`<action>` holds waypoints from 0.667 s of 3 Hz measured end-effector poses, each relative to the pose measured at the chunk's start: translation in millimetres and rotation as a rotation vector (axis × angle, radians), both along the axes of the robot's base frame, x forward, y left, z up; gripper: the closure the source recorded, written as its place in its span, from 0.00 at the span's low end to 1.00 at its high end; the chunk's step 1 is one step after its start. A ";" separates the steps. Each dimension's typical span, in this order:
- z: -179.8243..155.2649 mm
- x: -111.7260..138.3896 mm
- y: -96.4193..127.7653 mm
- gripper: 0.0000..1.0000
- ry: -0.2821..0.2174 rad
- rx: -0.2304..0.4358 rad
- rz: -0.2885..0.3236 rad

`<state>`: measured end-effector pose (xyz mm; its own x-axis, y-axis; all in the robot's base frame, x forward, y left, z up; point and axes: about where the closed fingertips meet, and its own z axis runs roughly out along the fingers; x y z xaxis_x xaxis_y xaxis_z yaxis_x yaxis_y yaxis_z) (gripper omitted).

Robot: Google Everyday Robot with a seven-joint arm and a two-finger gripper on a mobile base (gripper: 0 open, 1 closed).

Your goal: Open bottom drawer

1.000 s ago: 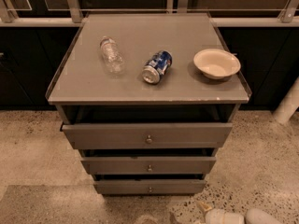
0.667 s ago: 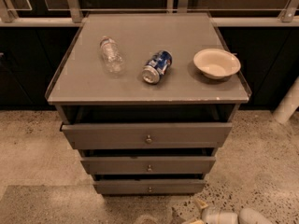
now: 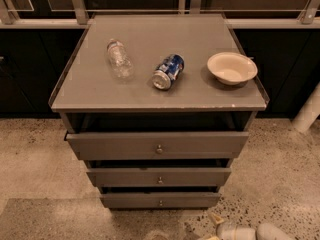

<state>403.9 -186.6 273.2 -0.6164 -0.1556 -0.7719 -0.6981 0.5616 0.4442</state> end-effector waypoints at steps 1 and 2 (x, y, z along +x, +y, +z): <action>-7.2 17.5 7.1 0.00 -0.065 -0.017 0.038; -14.8 50.9 8.3 0.00 -0.131 -0.038 0.080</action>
Offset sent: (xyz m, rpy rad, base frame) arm 0.0834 0.0114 -0.0238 -0.0607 -0.1985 0.1374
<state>454.8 -178.3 258.4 -0.4956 -0.2307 -0.8373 -0.7915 0.5170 0.3260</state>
